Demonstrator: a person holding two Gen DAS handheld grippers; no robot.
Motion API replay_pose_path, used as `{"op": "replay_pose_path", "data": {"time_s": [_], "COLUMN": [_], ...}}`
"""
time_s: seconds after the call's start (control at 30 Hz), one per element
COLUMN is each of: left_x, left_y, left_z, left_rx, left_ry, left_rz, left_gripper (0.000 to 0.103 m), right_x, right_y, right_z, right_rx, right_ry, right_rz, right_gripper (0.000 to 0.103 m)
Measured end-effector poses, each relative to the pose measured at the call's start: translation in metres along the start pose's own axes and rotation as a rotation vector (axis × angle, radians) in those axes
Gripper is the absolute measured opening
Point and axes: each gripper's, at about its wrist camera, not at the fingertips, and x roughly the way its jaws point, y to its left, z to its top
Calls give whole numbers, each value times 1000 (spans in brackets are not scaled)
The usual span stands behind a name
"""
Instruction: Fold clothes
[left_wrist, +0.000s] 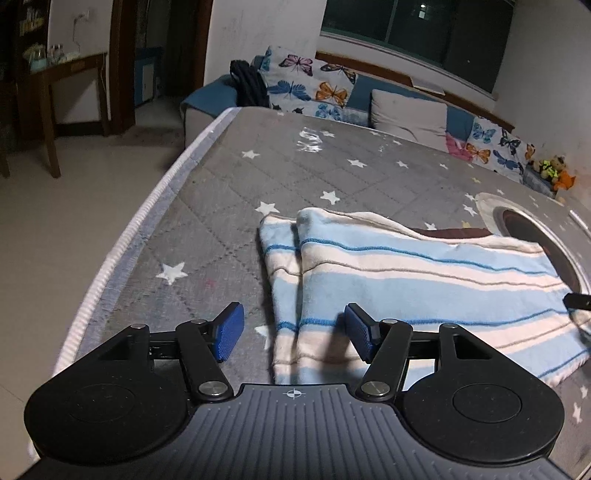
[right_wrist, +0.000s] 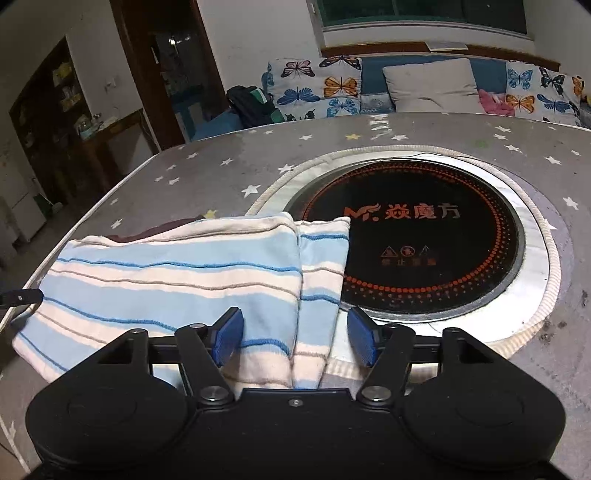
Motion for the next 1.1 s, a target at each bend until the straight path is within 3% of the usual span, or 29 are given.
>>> {"op": "replay_pose_path", "data": {"time_s": [0.13, 0.23, 0.33, 0.47, 0.63, 0.9, 1.0, 1.1], "left_x": [6, 9, 11, 11, 7, 13, 14, 14], "left_y": [-5, -10, -17, -25, -27, -20, -25, -26], "left_z": [4, 5, 5, 5, 5, 5, 5, 5], "left_rx": [13, 26, 23, 24, 25, -32, -8, -3], "left_ry": [7, 8, 13, 8, -3, 18, 19, 20], "left_rz": [2, 7, -13, -5, -8, -25, -16, -13], "left_gripper": [62, 59, 38, 20, 19, 35, 36, 24], "right_x": [3, 6, 7, 6, 5, 8, 10, 10], "right_y": [5, 9, 14, 14, 8, 10, 11, 14], "right_z": [2, 5, 6, 6, 8, 7, 6, 7], "right_rx": [-22, -37, -44, -28, -11, -30, -35, -42], "right_ry": [6, 11, 12, 5, 5, -7, -8, -7], "right_rz": [5, 15, 26, 31, 36, 16, 17, 28], "right_gripper": [66, 56, 45, 36, 36, 43, 43, 28]}}
